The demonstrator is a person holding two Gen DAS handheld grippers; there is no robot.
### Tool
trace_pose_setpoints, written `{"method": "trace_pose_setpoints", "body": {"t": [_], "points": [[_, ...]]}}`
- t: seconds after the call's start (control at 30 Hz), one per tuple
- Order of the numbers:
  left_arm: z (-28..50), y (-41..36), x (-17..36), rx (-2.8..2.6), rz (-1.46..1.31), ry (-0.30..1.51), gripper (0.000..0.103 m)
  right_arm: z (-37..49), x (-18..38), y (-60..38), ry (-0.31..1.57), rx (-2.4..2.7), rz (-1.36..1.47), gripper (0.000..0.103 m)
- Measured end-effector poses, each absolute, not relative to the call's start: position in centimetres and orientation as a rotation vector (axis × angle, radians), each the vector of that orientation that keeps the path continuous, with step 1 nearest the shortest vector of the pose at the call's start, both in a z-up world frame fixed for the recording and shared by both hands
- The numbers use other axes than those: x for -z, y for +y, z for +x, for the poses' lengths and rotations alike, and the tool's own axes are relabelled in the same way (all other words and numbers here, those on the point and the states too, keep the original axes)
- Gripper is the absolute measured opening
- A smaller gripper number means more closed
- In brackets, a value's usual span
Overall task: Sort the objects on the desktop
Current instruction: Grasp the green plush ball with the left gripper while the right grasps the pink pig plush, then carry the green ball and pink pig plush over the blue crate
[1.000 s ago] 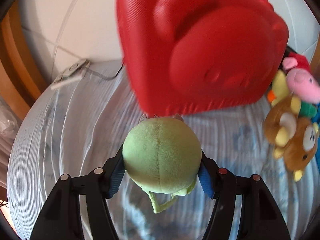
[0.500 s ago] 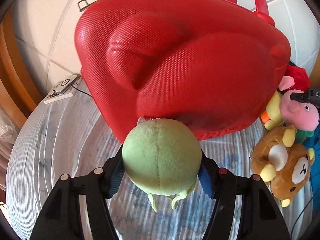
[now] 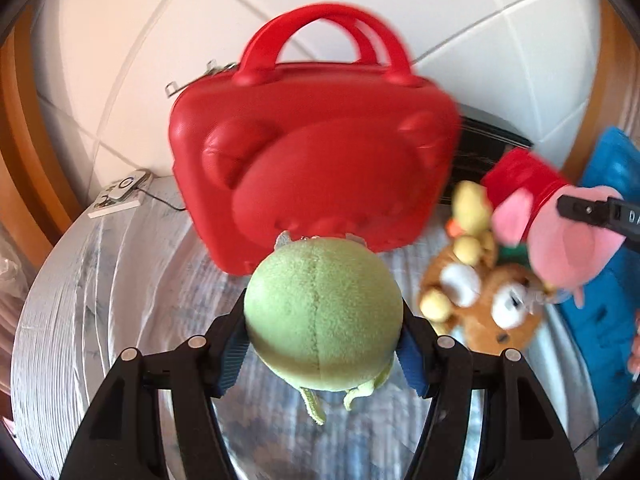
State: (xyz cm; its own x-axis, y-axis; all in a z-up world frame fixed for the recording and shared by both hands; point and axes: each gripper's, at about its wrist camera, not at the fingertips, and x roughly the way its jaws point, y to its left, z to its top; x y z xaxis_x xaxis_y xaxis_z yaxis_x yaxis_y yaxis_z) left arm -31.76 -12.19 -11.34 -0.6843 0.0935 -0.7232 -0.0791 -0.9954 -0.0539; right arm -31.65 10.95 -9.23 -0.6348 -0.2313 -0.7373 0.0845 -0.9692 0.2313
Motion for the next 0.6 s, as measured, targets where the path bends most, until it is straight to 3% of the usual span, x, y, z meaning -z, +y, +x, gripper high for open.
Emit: {"method": "trace_pose_setpoints", "body": {"t": [0.2,0.3,0.43,0.47,0.6], "points": [[-29.0,-10.7,11.9,-2.748,-1.236,0.022,0.063,-26.5,10.6,9.8,-0.152,2.589,1.366,0.058],[-28.4,-10.2,13.3,-2.714,-1.290,0.037,0.063,-25.2,12.8,10.3,-0.143,2.538,1.475,0.053],[-28.3,-9.9,15.2,-2.675,-1.343,0.049,0.063,-23.0,14.5,10.9,-0.136,2.497,1.547,0.055],[-28.4,-9.8,15.5,-2.668,-1.351,0.046,0.063,-23.0,14.5,10.9,-0.138,2.497,1.545,0.057],[-28.7,-9.0,16.1,-2.650,-1.352,0.051,0.063,-24.1,14.8,11.1,-0.167,2.497,1.543,0.084]]}}
